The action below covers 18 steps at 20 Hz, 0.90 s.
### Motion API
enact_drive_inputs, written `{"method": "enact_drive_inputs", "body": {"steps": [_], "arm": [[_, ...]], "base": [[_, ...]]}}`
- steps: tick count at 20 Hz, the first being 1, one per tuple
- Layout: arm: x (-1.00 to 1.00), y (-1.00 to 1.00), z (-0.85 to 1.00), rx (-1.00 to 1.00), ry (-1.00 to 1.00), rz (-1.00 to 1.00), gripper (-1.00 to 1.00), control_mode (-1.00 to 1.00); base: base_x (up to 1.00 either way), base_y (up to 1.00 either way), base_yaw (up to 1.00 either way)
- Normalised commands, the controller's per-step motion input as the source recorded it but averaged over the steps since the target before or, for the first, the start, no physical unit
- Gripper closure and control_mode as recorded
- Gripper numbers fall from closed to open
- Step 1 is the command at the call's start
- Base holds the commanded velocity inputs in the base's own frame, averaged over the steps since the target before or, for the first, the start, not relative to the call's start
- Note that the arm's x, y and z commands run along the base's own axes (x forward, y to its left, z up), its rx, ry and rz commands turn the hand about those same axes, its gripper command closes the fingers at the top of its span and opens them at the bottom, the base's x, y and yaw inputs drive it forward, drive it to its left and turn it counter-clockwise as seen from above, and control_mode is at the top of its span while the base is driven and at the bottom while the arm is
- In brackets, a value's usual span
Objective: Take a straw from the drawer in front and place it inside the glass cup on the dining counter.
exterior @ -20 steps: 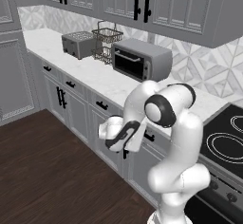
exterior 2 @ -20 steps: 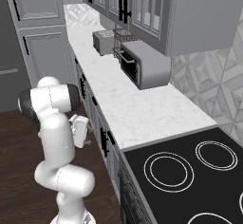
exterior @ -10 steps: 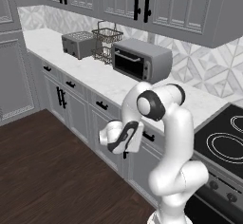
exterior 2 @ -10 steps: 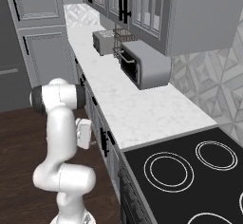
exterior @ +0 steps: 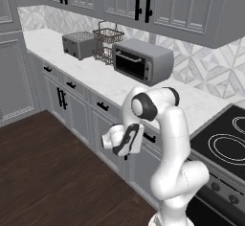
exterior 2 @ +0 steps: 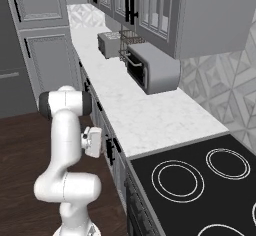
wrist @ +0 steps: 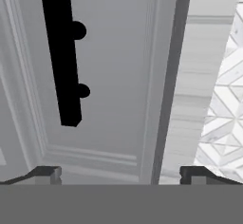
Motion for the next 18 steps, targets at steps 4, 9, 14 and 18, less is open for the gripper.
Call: {"method": "enact_drive_inputs", "body": {"steps": [4,9,14,18], "arm": [[0.25,-0.19,-0.30,0.00,0.00,0.07,-1.00,-1.00],[0.28,-0.14,-0.28,0.00,0.00,0.09,-1.00,-1.00],[0.34,-0.13,-0.27,0.00,0.00,0.10,-1.00,-1.00],[0.46,-0.06,-0.30,0.00,0.00,0.09,-1.00,-1.00]], "base": [[0.00,0.00,0.00],[0.00,0.00,0.00],[0.00,0.00,0.00],[0.00,0.00,0.00]]}}
